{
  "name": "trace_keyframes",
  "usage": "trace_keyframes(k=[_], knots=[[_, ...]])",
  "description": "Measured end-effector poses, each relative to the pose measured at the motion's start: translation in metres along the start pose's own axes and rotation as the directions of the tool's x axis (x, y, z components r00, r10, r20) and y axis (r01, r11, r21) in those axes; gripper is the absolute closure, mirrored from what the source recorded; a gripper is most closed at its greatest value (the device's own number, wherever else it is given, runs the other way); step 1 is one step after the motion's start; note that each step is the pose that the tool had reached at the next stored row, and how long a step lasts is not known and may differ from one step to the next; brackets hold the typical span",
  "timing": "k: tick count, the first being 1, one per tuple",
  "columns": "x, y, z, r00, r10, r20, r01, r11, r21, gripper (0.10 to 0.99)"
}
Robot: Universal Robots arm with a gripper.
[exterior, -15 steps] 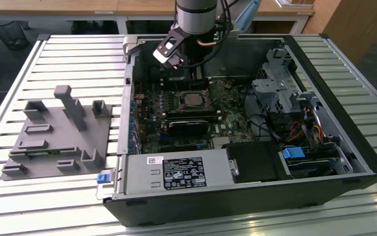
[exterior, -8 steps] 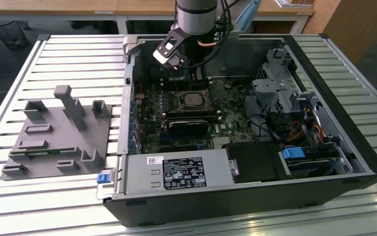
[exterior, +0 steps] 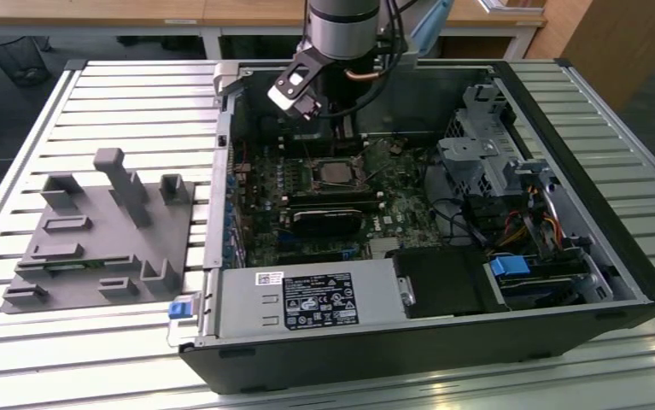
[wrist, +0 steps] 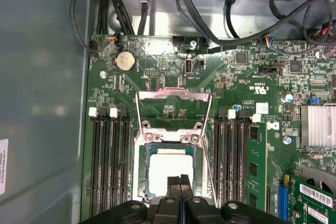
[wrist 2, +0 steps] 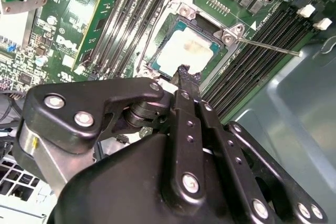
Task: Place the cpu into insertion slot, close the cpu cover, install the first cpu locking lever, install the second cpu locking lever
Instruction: 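Close the cpu cover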
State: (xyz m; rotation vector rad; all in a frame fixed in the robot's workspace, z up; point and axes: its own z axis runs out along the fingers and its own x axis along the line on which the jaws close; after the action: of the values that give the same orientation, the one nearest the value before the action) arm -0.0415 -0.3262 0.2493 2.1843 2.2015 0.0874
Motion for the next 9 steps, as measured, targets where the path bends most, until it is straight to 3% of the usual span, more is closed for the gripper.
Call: trace_keyframes(k=[6, 9], knots=[[0.0001, 0.0007, -0.0092, 1.0, 0.0, -0.0002, 0.0, 1.0, 0.0, 0.98], [0.0001, 0.0013, -0.0099, 1.0, 0.0, -0.0006, 0.0, 1.0, 0.0, 0.98]])
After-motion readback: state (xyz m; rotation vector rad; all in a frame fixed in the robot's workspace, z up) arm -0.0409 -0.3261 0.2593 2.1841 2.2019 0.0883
